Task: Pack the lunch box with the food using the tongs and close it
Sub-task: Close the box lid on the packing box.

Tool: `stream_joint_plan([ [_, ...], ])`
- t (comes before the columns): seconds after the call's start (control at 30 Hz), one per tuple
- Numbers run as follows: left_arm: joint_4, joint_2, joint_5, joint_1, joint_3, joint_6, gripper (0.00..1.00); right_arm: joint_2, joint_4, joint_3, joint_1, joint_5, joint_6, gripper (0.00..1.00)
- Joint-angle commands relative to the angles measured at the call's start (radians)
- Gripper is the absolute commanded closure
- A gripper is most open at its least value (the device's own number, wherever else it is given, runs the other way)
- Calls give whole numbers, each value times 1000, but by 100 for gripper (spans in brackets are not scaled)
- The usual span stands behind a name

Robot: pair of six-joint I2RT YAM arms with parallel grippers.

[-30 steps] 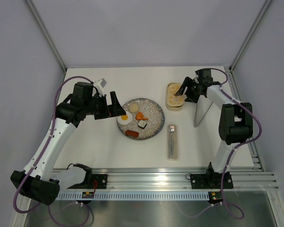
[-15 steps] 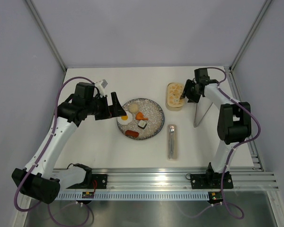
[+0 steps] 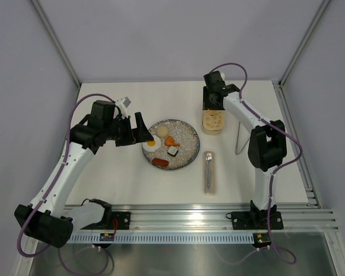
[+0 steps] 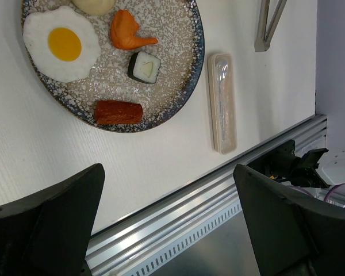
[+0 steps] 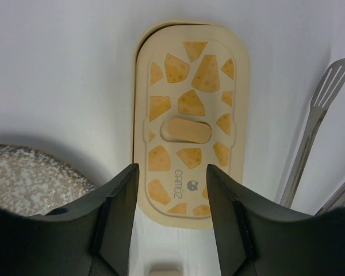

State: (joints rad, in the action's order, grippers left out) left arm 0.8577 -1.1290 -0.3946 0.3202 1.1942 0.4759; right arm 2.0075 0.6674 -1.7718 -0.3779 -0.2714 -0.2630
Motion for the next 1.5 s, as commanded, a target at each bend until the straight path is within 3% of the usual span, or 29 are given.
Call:
stream_joint_plan([
  [0.0,-40,6,-10,-7,1,0,1,71,70,-87,-10,-117,47,43],
  [0.4,-39,2,-9,-10,-1,-6,1,183,115,-156,-36,-149,68,43],
  [1.47,-39,3,-7,-15,-11,-5,1,261,46,-167,-46,-252,80,48],
])
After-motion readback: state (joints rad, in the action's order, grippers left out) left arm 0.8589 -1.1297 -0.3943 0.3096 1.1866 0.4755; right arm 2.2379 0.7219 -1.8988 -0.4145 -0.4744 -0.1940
